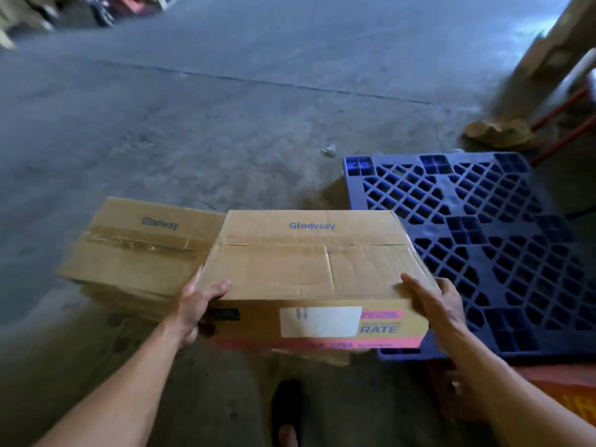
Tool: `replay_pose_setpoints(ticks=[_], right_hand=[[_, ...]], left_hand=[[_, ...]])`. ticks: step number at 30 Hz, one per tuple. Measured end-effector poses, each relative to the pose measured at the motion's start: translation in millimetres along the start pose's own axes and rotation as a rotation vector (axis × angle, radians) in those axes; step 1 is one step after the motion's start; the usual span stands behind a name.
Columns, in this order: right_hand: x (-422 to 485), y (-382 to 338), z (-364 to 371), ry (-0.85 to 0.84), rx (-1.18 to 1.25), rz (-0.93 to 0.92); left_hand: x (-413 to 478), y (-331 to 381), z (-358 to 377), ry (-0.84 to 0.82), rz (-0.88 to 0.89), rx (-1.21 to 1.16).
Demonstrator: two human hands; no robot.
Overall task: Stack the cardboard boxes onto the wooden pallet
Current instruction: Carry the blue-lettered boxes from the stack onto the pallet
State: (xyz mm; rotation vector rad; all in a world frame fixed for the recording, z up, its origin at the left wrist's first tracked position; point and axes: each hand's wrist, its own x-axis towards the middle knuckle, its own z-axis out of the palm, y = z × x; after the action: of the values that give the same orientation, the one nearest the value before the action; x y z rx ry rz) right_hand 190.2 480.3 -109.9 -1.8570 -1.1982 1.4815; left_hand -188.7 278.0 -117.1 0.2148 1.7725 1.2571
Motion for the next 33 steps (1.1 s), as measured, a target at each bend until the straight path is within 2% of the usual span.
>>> replay_pose_setpoints(ticks=[7, 10, 14, 19, 25, 28, 30, 33], right_hand=[[-84, -6, -42, -0.307, 0.01, -0.16], [-135, -6, -52, -0.402, -0.004, -0.198], [-213, -8, -42, -0.609, 0.039, -0.287], [-309, 1, -6, -0.769, 0.025, -0.384], [-428, 32, 56, -0.922, -0.051, -0.516], [-499, 67, 93, -0.987, -0.162, -0.56], [-550, 97, 118, -1.094, -0.208, -0.513], [-622, 140, 152, -1.146, -0.125, -0.529]], left_hand=[[-182, -29, -27, 0.24, 0.174, -0.024], [-264, -47, -45, 0.293, 0.189, -0.088], [-368, -79, -89, 0.417, 0.202, -0.205], [-479, -118, -147, 0.633, 0.326, -0.294], [-600, -186, -233, 0.753, 0.366, -0.37], [-666, -231, -280, 0.841, 0.358, -0.433], [-711, -262, -312, 0.888, 0.365, -0.508], [-768, -306, -362, 0.972, 0.363, -0.516]])
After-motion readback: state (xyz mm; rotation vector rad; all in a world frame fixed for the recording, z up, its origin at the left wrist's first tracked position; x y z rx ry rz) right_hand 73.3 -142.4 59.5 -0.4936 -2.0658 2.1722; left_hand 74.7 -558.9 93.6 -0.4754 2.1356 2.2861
